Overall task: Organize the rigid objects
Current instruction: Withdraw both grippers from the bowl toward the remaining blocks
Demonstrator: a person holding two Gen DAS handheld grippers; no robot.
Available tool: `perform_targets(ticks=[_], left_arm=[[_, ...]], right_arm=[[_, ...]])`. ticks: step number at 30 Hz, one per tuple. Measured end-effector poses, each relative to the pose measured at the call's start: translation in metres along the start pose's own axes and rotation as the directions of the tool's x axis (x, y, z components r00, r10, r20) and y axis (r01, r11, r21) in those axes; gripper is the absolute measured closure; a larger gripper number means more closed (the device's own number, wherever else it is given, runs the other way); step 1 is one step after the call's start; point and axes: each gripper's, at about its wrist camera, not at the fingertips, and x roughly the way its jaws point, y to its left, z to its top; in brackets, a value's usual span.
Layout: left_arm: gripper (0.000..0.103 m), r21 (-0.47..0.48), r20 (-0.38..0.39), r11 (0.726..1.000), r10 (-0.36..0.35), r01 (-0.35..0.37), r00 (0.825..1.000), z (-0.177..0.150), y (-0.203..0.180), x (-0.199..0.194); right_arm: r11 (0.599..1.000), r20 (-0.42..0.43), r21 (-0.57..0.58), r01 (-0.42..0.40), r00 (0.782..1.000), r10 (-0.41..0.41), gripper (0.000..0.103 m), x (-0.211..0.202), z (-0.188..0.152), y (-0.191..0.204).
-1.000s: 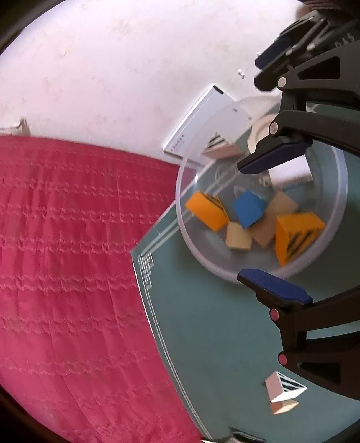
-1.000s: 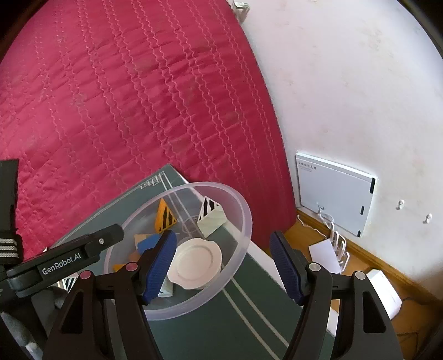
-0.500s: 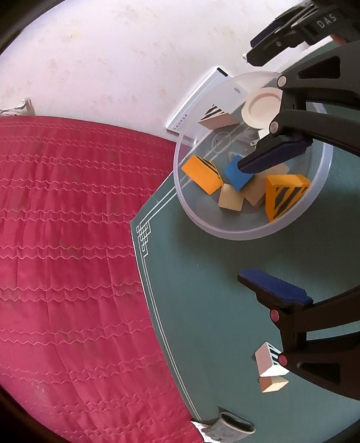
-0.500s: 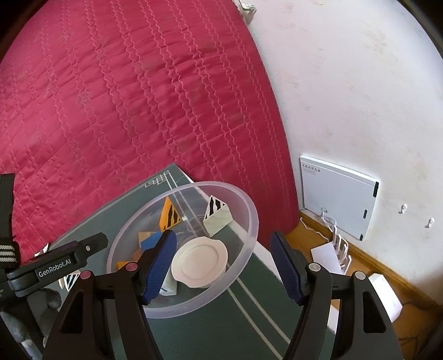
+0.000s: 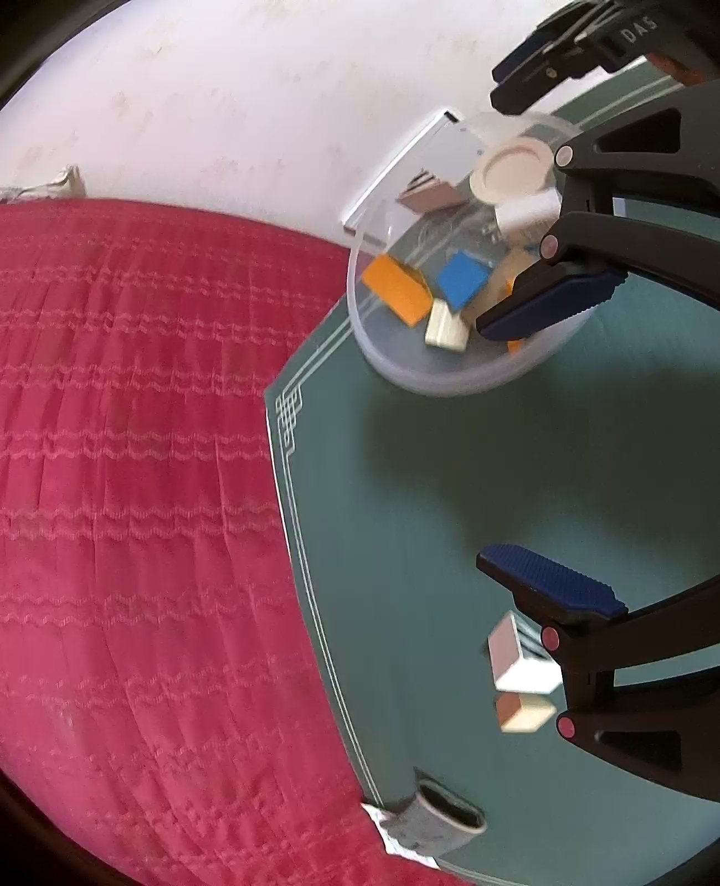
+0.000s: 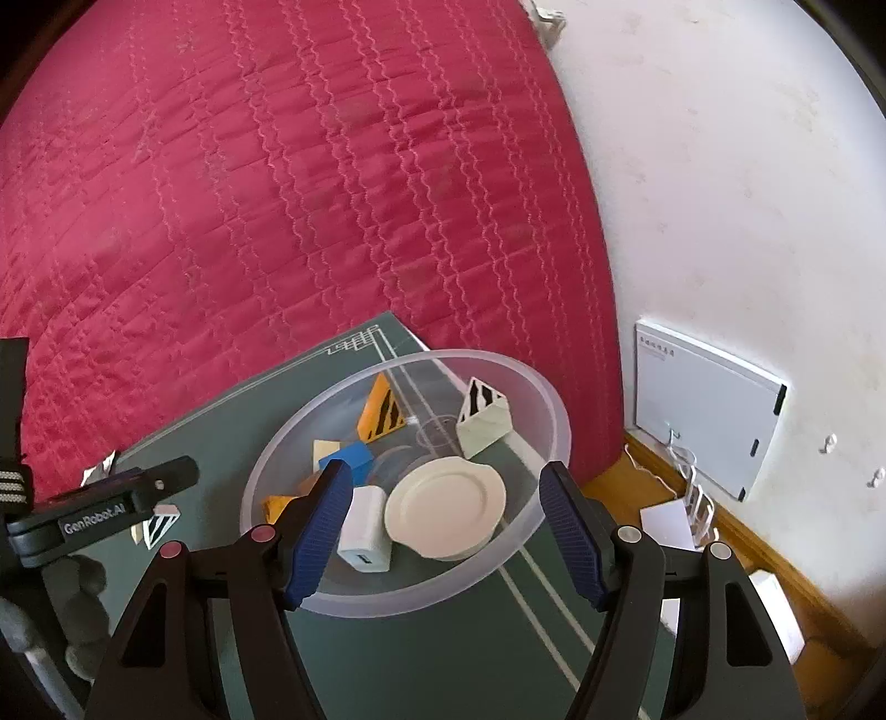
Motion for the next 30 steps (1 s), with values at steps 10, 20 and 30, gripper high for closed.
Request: perform_targets(ticks=[10,20,30], left_arm=[[0.024,-0.067,-0.013,0.995,0.077,-0.078,0.997,-0.014,0.049,-0.008],[0.024,-0.087,-0.042,0.988,0.127,-0.131,0.991,-0.038,0.083,-0.014],[0.024,-0.151,-0.063,0.971,0.178,-0.185,0.982,-0.049,0.123,-0.019]], right_arm=[[0.999,-0.005,-0.038,-0.011,1.0,0.011,0.032,0.002,-0.003,0.005],[0.999,-0.008,-0.032,-0.007,1.0,0.006,0.031,0.002,-0.004,0.006],[1.0,-0.012,-0.024,0.003,1.0,-0.003,0.031,0.004,-0.004,0.003]])
